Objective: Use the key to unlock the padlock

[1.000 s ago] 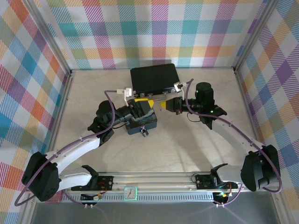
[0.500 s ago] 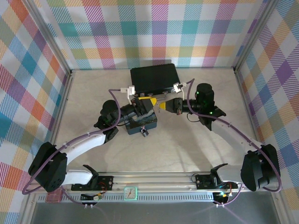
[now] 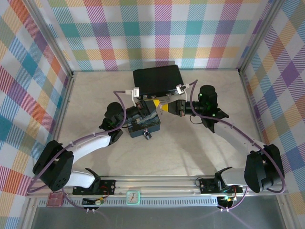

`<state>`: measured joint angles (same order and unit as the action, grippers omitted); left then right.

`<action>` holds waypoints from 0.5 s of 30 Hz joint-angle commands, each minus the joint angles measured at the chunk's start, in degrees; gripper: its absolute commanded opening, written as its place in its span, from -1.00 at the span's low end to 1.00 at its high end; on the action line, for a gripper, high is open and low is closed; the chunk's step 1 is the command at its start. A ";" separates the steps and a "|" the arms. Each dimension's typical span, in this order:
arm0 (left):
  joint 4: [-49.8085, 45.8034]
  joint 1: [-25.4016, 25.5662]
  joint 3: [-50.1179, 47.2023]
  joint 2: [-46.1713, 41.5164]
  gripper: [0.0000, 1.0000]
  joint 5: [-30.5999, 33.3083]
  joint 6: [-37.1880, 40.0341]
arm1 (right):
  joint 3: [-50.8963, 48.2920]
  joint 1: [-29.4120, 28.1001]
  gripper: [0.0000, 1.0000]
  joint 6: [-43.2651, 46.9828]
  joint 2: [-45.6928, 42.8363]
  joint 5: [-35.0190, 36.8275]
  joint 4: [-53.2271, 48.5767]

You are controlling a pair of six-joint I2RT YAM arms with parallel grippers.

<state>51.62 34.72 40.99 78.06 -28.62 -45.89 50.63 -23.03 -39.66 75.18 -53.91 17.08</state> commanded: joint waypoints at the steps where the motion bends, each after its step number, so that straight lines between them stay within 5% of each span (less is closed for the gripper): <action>1: 3.31 0.13 0.88 -0.03 -1.00 -1.14 0.32 | -0.19 0.32 -1.00 1.03 0.00 -0.14 1.08; 6: 1.38 0.18 1.20 -1.02 -1.00 -2.04 2.43 | 1.48 0.44 -0.48 7.91 -3.71 4.24 -7.08; 15: 0.73 0.44 1.34 -1.33 -1.00 -5.51 2.96 | -0.15 0.52 -0.38 7.84 -4.17 1.96 1.81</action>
<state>50.98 34.83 41.01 78.15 -31.94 -43.90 50.70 -22.83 -32.21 70.11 -49.67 13.45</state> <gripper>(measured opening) 0.054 0.309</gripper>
